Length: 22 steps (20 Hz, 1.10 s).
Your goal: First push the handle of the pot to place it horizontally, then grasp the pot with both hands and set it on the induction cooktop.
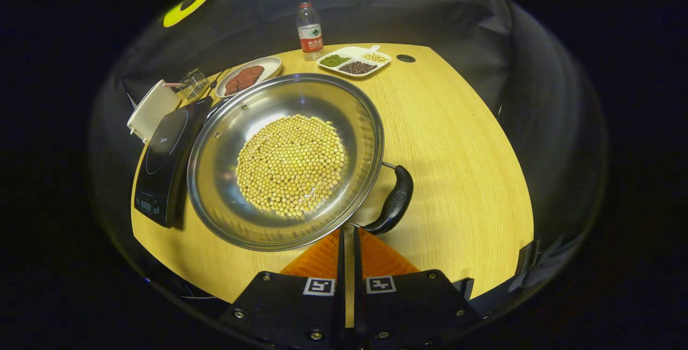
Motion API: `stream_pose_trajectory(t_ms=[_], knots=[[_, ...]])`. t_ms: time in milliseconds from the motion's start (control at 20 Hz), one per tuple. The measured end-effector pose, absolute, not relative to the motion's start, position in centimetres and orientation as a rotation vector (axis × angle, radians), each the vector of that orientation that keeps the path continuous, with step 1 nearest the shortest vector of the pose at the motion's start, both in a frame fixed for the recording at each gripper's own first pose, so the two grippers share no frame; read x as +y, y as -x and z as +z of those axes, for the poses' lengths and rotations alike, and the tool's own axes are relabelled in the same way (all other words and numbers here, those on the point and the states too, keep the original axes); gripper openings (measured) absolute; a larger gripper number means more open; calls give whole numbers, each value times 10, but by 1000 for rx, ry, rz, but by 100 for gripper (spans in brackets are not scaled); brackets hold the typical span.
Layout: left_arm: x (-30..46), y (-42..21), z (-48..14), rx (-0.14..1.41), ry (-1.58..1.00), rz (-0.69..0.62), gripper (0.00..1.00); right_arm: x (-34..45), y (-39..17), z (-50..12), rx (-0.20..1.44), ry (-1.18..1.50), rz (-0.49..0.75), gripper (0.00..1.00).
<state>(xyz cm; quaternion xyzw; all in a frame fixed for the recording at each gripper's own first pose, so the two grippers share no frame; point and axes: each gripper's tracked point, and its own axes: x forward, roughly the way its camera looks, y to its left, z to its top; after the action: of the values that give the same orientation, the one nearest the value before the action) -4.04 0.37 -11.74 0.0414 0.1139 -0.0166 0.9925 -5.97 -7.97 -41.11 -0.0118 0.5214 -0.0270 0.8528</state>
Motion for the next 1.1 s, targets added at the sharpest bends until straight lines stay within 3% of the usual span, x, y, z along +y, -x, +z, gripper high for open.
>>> stream_pose_trajectory(t_ms=[150, 200, 250, 350, 400, 500, 600, 650, 800, 900, 1000, 1100], knots=[[1, 40, -119, 234, -89, -35, 99, -92, 47, -411, 1088, 29, -76, 7], [0, 39, -118, 232, -87, -37, 94, -97, 43, -411, 1084, 33, -83, 7], [-1, 38, -116, 230, -84, -39, 100, -101, 38, -411, 1079, 39, -91, 7], [-5, 36, -117, 229, -83, -44, 100, -110, 29, -411, 1072, 49, -102, 7], [-7, 34, -118, 231, -87, -47, 94, -113, 24, -412, 1069, 51, -105, 7], [-9, 32, -120, 236, -91, -54, 99, -119, 17, -411, 1065, 55, -107, 7], [-13, 27, -122, 240, -92, -60, 94, -123, 11, -411, 1059, 64, -107, 7], [-14, 26, -124, 243, -91, -63, 100, -125, 7, -410, 1056, 68, -108, 7], [-18, 21, -131, 257, -83, -71, 100, -130, -4, -410, 1049, 71, -113, 7], [-21, 18, -135, 266, -81, -75, 94, -132, -12, -410, 1045, 75, -115, 7], [-21, 17, -138, 273, -82, -75, 94, -134, -18, -410, 1043, 86, -113, 7], [-23, 12, -139, 275, -77, -74, 100, -134, -20, -409, 1043, 93, -112, 7]])
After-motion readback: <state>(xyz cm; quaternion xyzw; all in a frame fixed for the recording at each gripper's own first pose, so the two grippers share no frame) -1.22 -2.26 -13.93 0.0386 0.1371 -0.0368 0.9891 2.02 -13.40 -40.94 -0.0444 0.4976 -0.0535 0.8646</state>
